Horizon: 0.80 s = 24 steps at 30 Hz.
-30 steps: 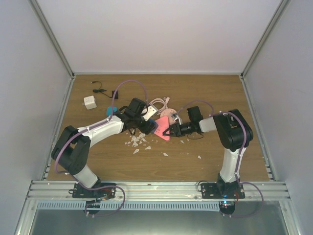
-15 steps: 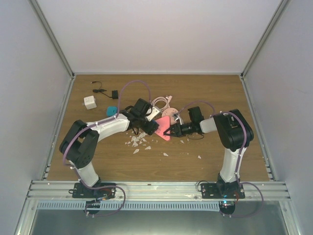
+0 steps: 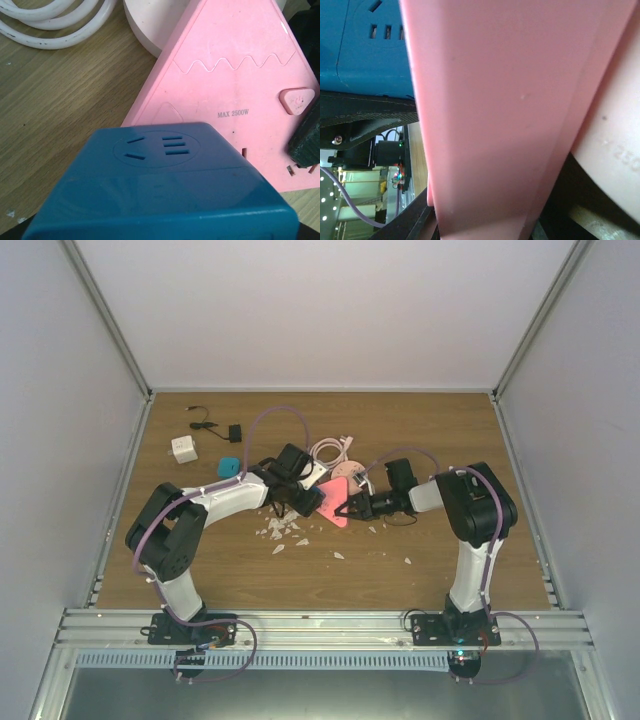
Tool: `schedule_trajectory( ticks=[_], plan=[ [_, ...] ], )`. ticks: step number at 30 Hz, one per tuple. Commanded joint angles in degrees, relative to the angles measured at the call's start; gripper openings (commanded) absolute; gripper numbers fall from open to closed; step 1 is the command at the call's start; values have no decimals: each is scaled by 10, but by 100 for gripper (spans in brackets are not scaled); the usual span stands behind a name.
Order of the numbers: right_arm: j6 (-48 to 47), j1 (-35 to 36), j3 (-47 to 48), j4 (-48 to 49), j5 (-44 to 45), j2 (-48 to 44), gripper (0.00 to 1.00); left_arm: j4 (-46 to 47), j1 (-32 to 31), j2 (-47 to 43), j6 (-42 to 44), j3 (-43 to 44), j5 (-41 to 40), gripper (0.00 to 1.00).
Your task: Pull the plug off the socket
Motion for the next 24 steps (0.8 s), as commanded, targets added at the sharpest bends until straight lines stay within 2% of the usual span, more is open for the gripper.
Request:
schedule_trajectory(
  ticks=[1, 3, 9, 21, 24],
  plan=[
    [-5, -13, -11, 24, -1, 15, 6, 11, -2, -5, -4, 17, 4, 60],
    [2, -18, -15, 29, -3, 18, 1, 11, -2, -10, -3, 17, 4, 56],
    [10, -37, -26, 36, 8, 23, 1, 13, -2, -19, 8, 11, -27, 45],
    [5, -42, -27, 20, 33, 32, 1, 30, -48, -52, 32, -5, -105, 42],
    [3, -42, -27, 19, 37, 32, 1, 15, -47, -51, 24, 7, -81, 42]
  ],
)
